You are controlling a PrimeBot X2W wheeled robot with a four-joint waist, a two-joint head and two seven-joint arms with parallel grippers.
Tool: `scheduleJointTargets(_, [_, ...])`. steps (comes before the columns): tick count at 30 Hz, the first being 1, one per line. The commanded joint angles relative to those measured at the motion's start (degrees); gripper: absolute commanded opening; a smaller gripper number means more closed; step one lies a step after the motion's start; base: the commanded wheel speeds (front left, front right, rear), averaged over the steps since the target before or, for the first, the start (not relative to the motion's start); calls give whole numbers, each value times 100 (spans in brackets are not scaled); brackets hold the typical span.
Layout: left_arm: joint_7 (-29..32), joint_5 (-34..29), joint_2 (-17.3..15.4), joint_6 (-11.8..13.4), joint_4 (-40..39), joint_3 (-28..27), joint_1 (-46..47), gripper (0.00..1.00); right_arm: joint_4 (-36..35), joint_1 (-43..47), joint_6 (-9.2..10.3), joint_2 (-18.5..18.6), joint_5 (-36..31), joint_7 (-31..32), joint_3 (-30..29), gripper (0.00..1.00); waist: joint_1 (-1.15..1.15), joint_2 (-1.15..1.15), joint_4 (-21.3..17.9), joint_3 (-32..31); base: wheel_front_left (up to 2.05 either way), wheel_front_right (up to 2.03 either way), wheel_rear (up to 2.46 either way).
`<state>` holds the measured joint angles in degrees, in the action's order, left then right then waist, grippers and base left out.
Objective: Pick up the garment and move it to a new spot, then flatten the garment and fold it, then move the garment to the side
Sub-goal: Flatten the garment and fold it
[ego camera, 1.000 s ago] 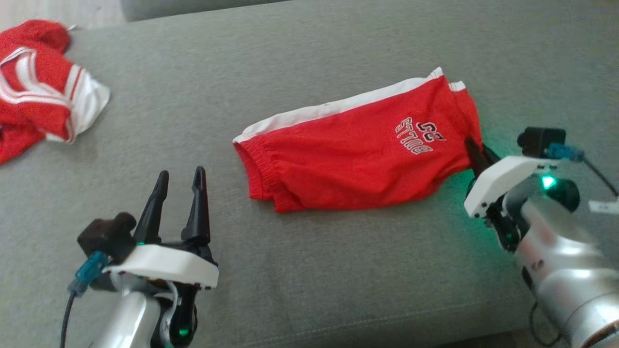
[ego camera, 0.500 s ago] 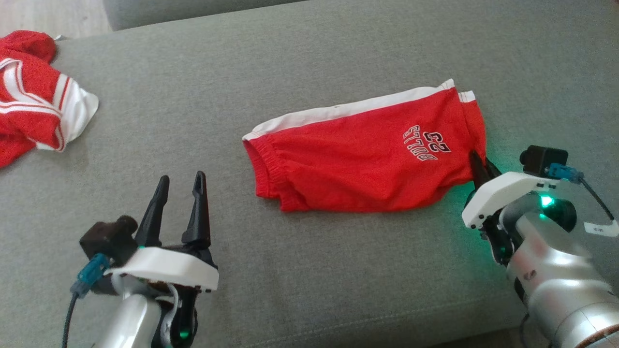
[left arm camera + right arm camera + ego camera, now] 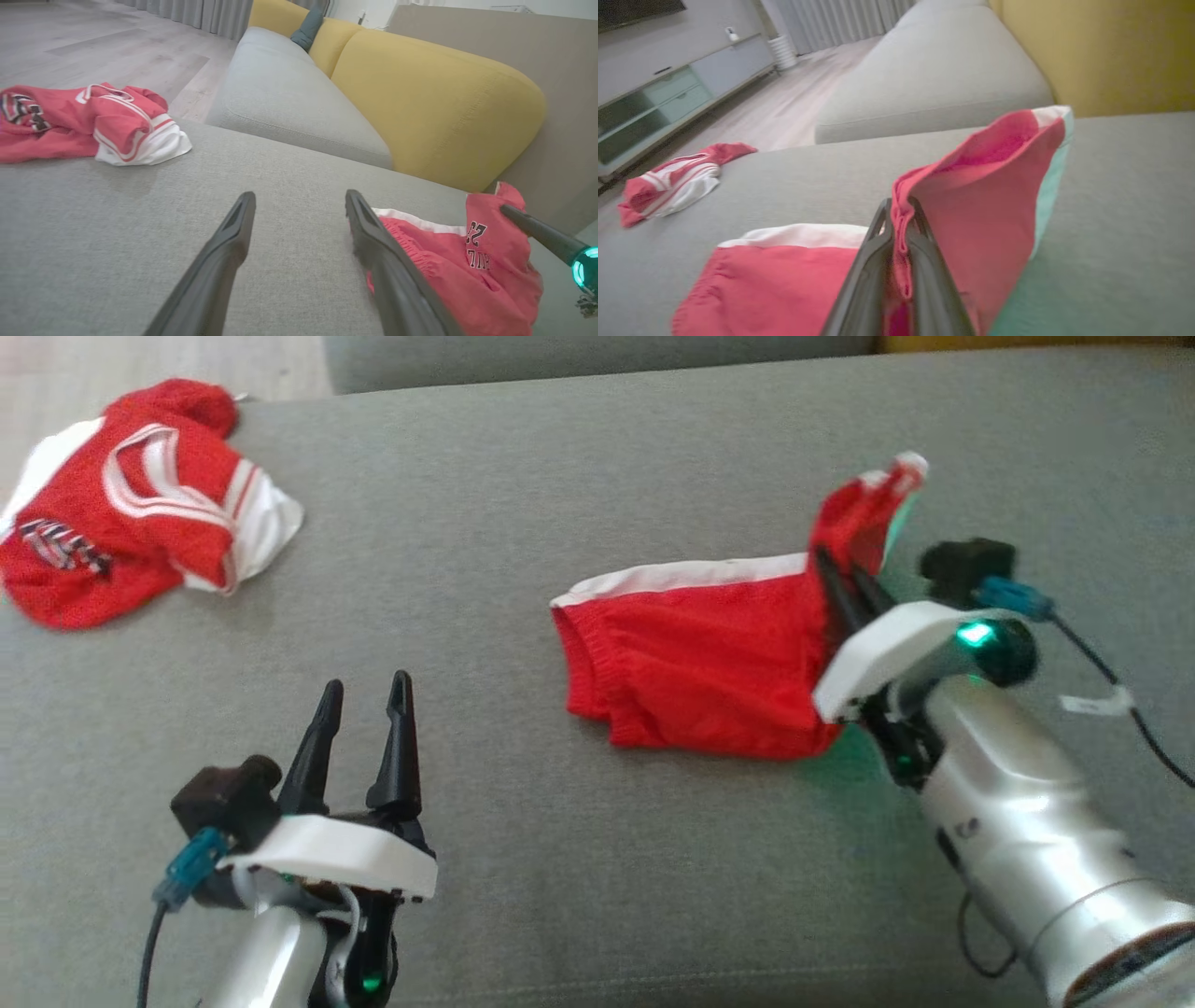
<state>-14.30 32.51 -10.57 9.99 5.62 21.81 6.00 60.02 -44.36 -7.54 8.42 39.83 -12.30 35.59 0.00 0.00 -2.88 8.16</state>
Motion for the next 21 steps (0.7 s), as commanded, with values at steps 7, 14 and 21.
scheduleJointTargets(7, [-70,-41,32,-87,-160,-206,108,100,-1139,216,5,-335,-290,672,543,0,0,0,476,-30,0,0,0])
scheduleJointTargets(14, [-70,-88,108,-137,-159,-248,121,100,-1780,713,5,-260,-661,1445,911,0,0,0,680,40,0,0,0])
scheduleJointTargets(21, [-70,-127,148,-171,-152,-331,110,100,-2302,1038,5,-112,-937,1771,777,18,0,0,668,95,0,0,0])
